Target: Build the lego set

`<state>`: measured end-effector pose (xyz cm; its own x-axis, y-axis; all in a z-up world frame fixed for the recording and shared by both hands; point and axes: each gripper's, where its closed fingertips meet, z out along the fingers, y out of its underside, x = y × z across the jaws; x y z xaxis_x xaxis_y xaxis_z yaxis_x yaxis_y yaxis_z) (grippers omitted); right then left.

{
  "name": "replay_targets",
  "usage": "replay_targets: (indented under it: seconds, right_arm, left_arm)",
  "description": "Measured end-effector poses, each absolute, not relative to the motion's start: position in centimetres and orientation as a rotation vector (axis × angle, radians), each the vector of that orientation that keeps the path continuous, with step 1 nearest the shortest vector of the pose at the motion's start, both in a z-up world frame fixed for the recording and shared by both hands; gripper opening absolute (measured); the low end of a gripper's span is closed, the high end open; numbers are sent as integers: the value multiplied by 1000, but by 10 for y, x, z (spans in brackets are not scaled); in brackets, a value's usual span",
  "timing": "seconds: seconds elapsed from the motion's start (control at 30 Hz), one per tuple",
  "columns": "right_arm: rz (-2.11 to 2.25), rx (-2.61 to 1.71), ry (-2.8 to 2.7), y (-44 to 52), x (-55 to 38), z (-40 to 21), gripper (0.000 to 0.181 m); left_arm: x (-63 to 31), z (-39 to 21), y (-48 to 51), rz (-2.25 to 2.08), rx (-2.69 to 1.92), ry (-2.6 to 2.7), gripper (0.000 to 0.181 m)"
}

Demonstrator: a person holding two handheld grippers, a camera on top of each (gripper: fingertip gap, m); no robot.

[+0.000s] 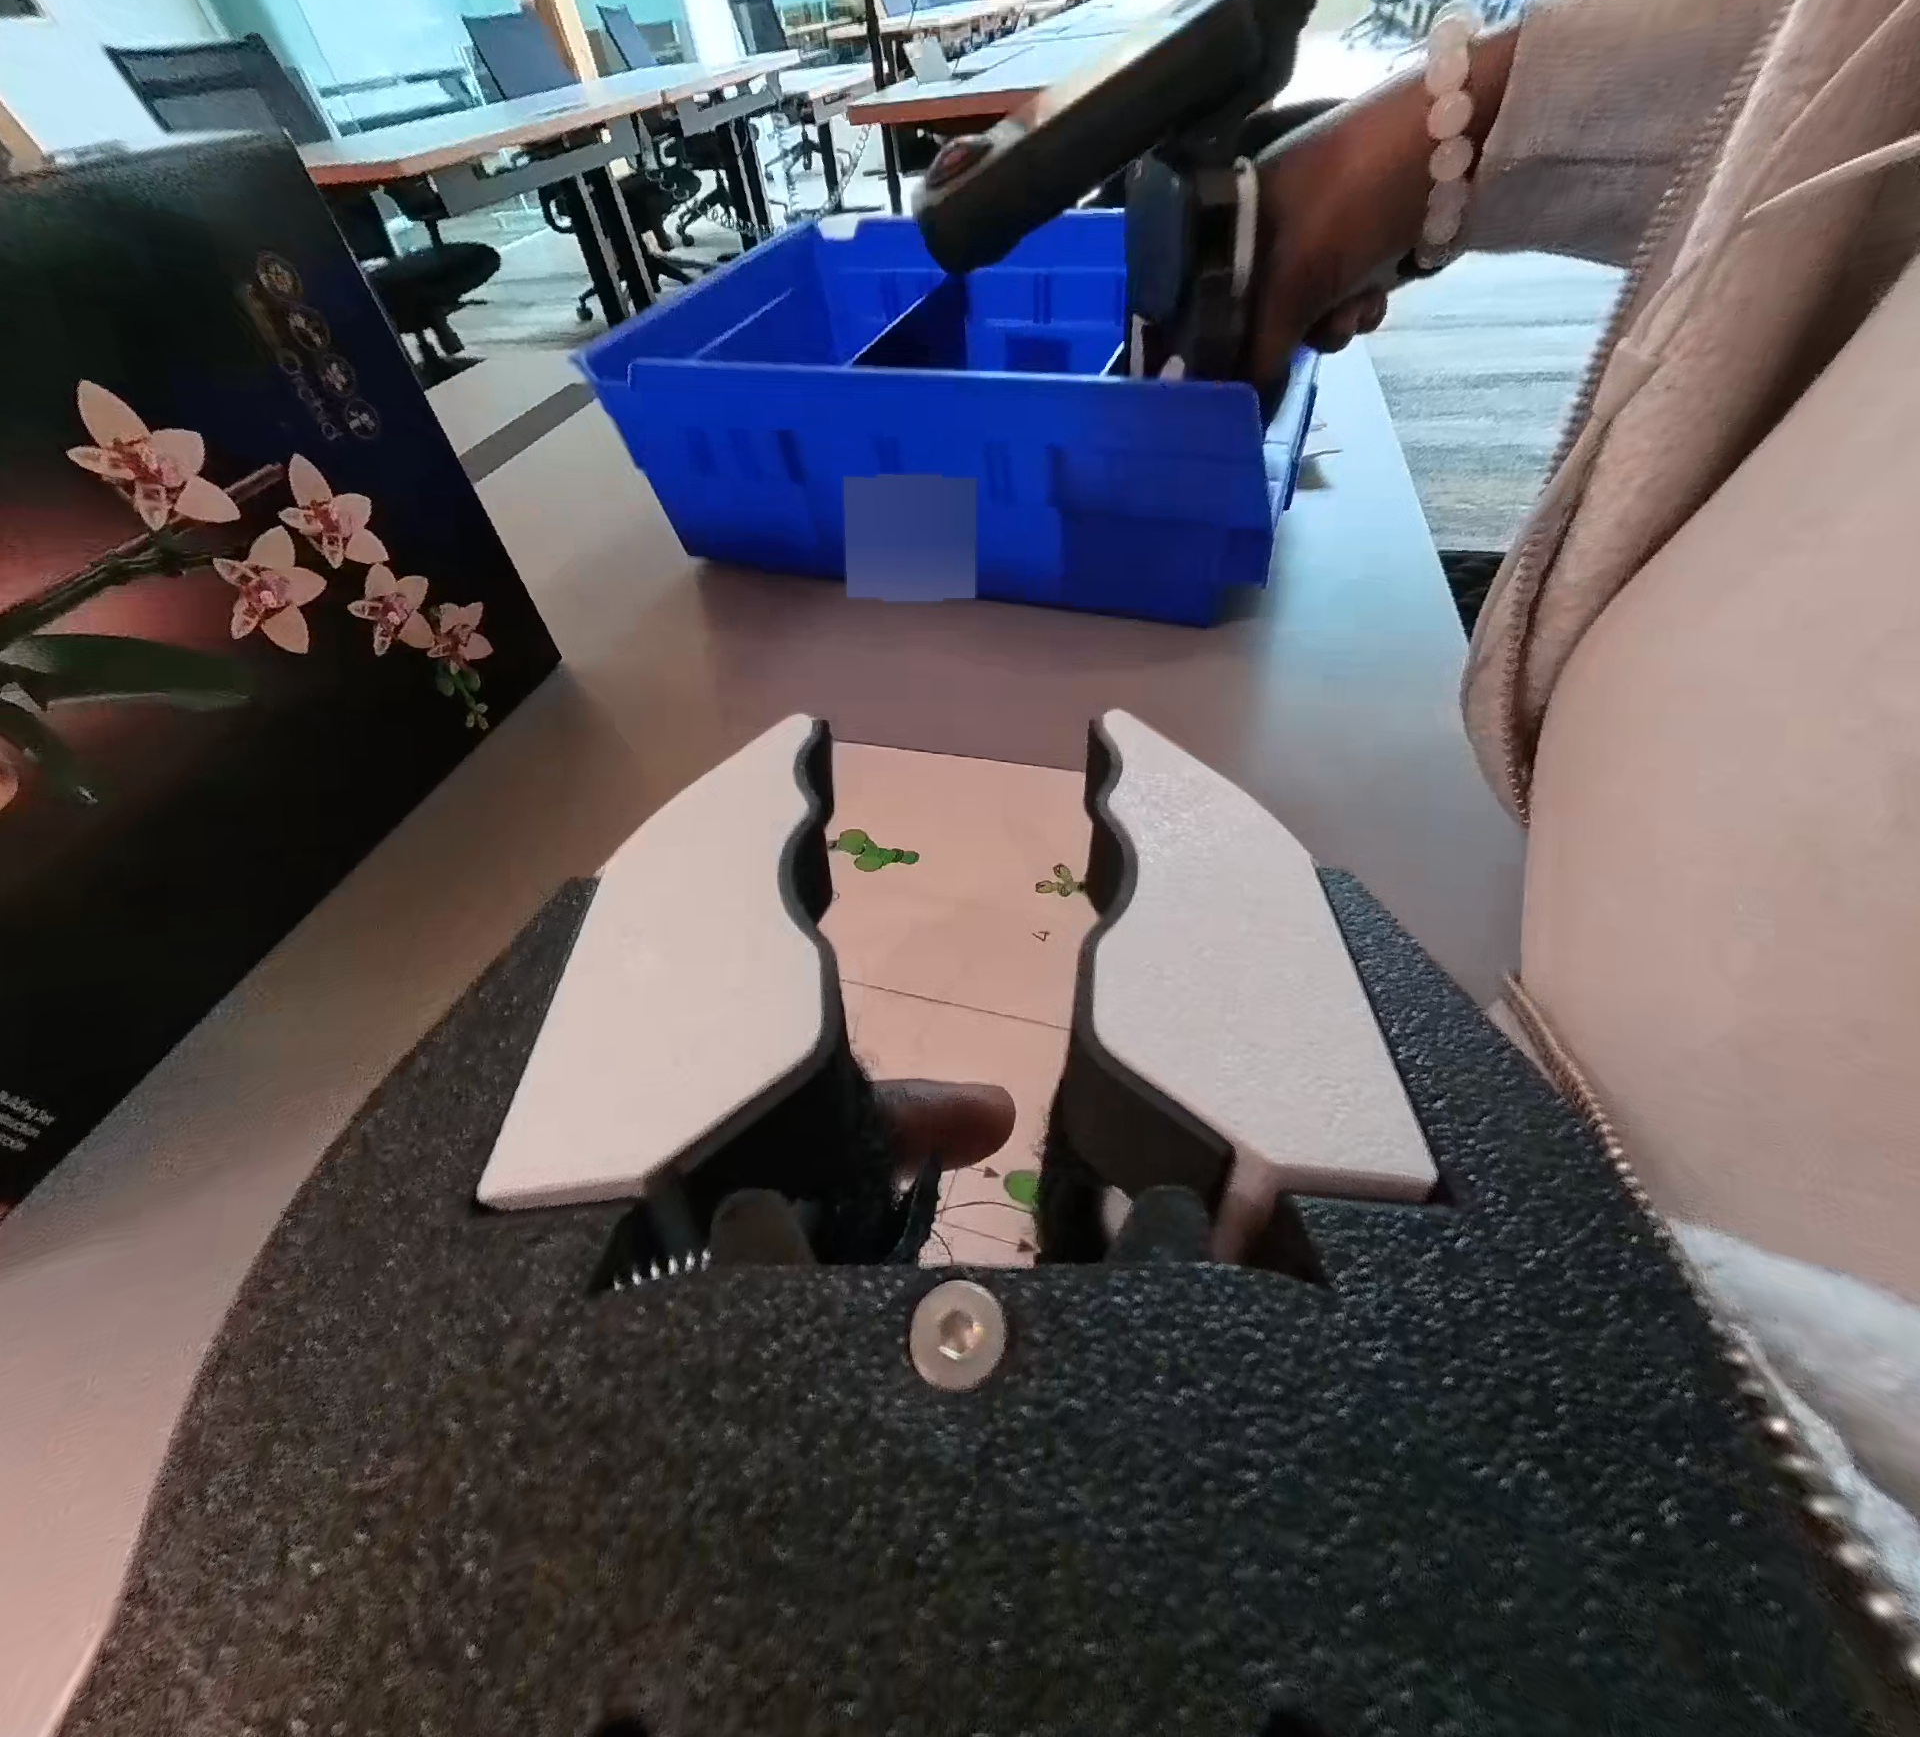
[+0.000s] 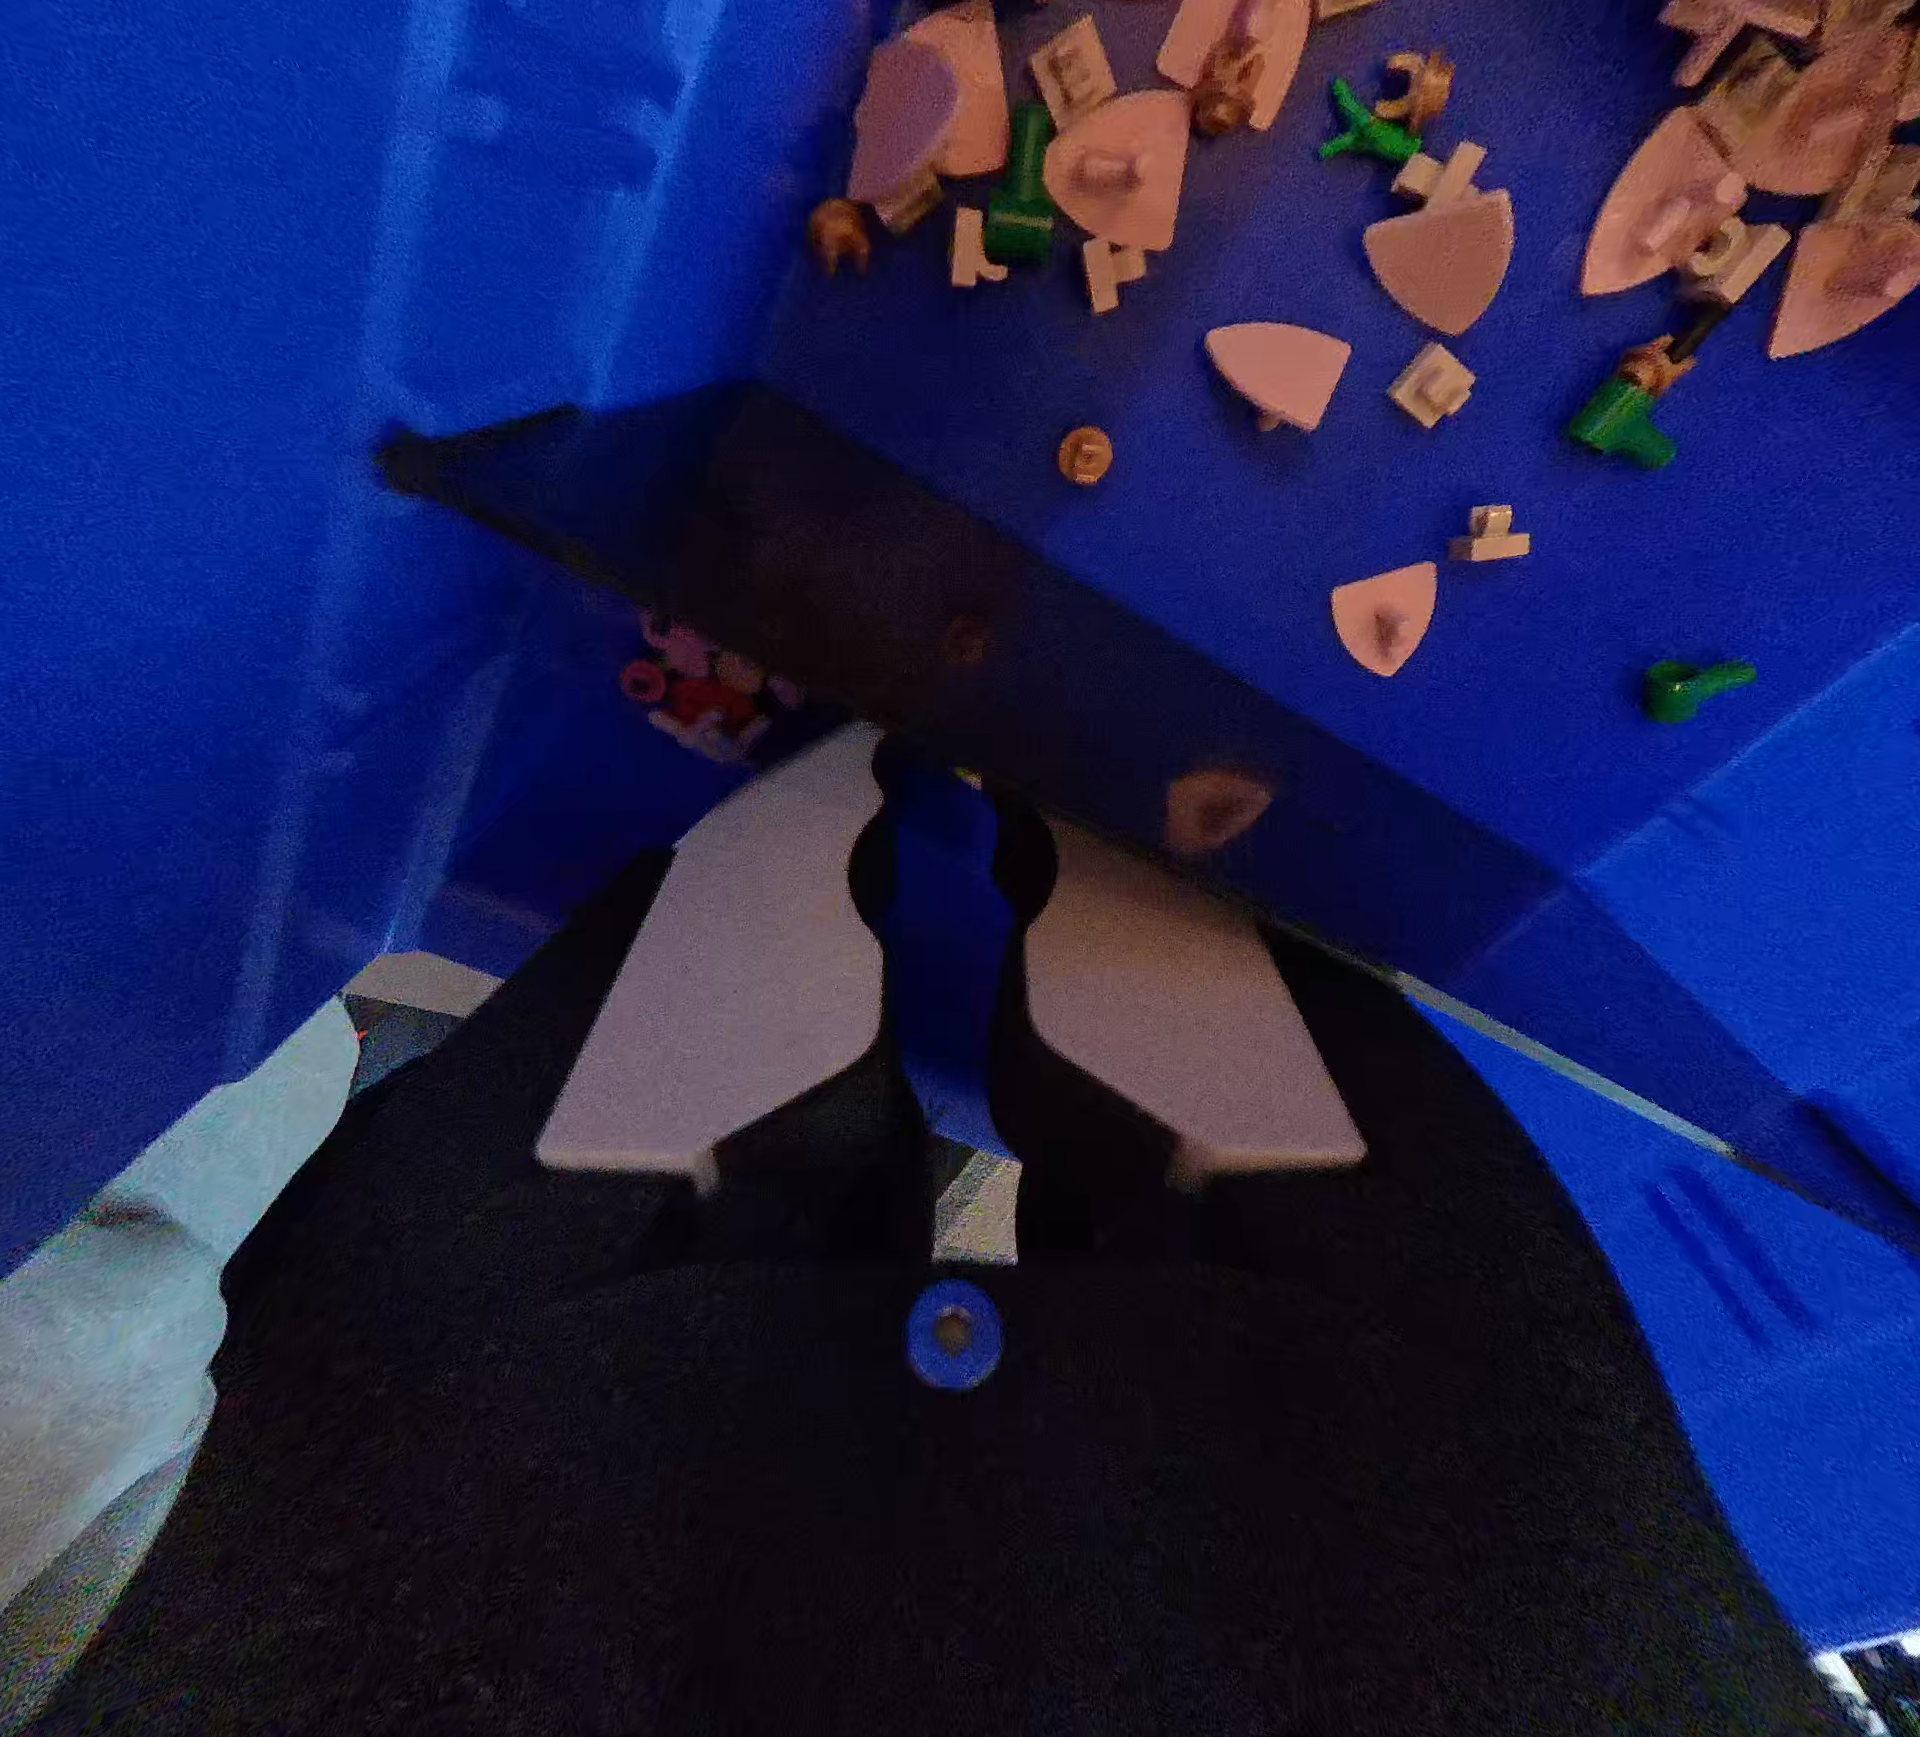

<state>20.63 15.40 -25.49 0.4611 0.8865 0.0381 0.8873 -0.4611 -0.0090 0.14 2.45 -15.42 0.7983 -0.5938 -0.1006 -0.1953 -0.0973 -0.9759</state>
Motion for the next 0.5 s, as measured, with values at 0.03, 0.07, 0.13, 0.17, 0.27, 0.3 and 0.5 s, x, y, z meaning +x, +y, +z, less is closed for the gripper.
replay_targets:
  seconds: [0.03, 0.07, 0.13, 0.17, 0.27, 0.3, 0.5]
  right_arm:
    - [-39, -2642, -1653, 152, 206, -255, 17]
    - [-55, -2636, -1695, 149, 207, -256, 22]
    - [-40, -2601, -1740, 148, 205, -256, 18]
    - [-7, -2568, -1762, 147, 202, -256, 12]
    - [81, -2515, -1779, 147, 197, -256, 6]
    - [95, -2498, -1802, 146, 197, -255, 5]
    - [340, -2450, -1705, 153, 204, -217, 6]
  left_arm:
    - [2, -156, 25, -368, -1677, 629, 46]
    - [3, -157, 26, -362, -1686, 628, 46]
    - [5, -159, 28, -359, -1698, 629, 47]
    - [7, -159, 29, -357, -1704, 630, 47]
    - [9, -164, 33, -341, -1731, 634, 47]
    - [9, -166, 35, -334, -1742, 639, 47]
    - [12, -169, 39, -324, -1777, 657, 48]
